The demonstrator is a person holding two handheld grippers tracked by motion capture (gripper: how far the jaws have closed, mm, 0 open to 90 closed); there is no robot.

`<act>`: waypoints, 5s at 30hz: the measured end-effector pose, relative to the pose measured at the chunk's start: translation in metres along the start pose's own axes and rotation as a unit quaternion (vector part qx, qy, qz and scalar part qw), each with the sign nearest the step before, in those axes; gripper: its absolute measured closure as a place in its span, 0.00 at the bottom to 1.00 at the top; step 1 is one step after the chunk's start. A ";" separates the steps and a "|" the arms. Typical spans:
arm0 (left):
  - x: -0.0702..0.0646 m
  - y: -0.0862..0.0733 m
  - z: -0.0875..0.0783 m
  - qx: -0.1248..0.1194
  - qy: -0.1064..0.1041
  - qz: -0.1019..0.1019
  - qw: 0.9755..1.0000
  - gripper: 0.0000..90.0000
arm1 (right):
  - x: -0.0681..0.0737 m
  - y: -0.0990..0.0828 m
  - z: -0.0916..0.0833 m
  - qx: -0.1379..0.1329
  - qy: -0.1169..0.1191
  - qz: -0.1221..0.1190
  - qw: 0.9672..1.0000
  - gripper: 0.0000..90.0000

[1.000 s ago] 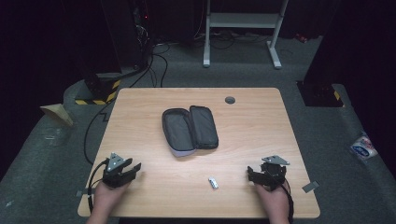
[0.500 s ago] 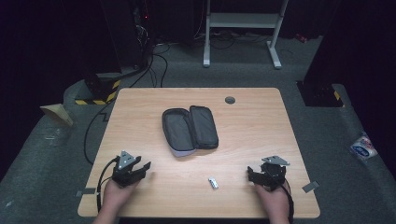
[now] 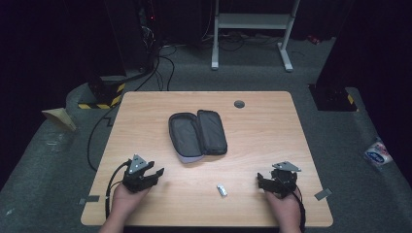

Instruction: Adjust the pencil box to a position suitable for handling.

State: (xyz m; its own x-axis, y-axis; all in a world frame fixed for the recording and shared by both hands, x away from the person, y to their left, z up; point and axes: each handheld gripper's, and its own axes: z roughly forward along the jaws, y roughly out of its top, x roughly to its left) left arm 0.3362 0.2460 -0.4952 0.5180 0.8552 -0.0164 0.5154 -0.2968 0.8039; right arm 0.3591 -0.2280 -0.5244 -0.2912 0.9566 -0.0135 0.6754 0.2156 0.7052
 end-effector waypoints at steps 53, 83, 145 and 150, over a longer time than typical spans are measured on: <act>-0.052 0.059 0.079 0.025 -0.050 0.078 0.995 0.71 | 0.001 -0.001 -0.001 -0.001 0.005 -0.005 1.000 0.15; -0.107 0.081 0.099 -0.020 -0.096 0.069 0.993 0.90 | 0.002 -0.002 -0.002 -0.002 0.004 -0.007 1.000 0.15; -0.009 0.021 0.052 -0.057 -0.065 -0.011 0.996 0.70 | 0.073 0.054 0.001 -0.092 0.090 -0.021 0.991 0.50; -0.017 0.024 0.055 -0.059 -0.069 -0.001 0.996 0.69 | 0.077 0.062 0.011 -0.086 0.106 -0.013 0.991 0.53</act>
State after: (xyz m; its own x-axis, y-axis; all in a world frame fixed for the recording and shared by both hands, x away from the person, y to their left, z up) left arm 0.3776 0.2007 -0.5085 0.6101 0.7869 -0.0924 0.4367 -0.2366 0.8680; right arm 0.3867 -0.1391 -0.4895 -0.4543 0.8849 0.1026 0.5462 0.1857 0.8168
